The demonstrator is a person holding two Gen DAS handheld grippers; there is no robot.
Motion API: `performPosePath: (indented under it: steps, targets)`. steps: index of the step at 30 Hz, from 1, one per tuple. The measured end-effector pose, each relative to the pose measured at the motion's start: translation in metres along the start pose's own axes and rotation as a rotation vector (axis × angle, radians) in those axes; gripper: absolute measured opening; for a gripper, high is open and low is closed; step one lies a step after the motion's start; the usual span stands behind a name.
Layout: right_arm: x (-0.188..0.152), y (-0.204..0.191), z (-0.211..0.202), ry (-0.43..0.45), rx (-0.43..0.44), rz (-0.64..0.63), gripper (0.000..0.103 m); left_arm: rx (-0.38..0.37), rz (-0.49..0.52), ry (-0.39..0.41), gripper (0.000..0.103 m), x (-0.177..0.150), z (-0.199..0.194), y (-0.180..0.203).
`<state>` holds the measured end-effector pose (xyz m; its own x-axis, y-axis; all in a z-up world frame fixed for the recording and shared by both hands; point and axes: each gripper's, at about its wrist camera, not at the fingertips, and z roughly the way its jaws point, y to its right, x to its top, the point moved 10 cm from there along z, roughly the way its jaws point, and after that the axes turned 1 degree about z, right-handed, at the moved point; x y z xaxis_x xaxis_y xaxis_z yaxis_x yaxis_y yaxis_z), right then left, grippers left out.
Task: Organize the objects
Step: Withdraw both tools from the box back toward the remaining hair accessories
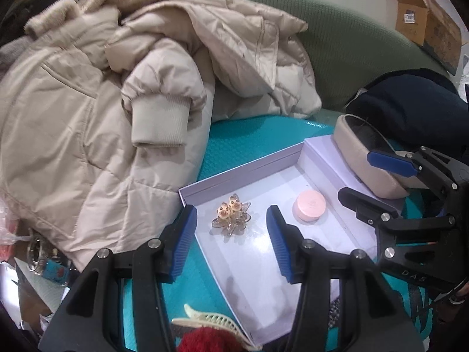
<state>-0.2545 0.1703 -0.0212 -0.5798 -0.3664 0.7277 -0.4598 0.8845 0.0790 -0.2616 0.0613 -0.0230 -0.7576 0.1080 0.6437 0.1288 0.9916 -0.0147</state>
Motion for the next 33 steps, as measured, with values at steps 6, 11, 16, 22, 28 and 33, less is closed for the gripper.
performPosePath:
  steps: [6, 11, 16, 22, 28, 33]
  targets:
    - [-0.002, -0.010, -0.030, 0.015, -0.013, -0.017, 0.060, 0.026, 0.003, 0.034, 0.052, -0.006, -0.039, -0.002]
    - [-0.005, -0.017, -0.058, 0.034, -0.008, -0.012, 0.062, 0.037, 0.005, 0.050, 0.053, -0.016, -0.067, 0.000]
    - [-0.010, -0.021, -0.081, 0.046, -0.013, -0.010, 0.063, 0.035, -0.008, 0.068, 0.053, -0.027, -0.093, 0.003]
    - [-0.027, -0.028, -0.099, 0.040, -0.010, -0.003, 0.063, 0.032, -0.018, 0.077, 0.054, -0.044, -0.114, 0.005]
    - [-0.050, -0.039, -0.105, 0.018, 0.008, 0.006, 0.063, 0.035, -0.023, 0.065, 0.054, -0.064, -0.124, 0.008]
    - [-0.064, -0.045, -0.104, 0.002, 0.020, 0.015, 0.063, 0.028, -0.036, 0.050, 0.054, -0.083, -0.125, 0.010]
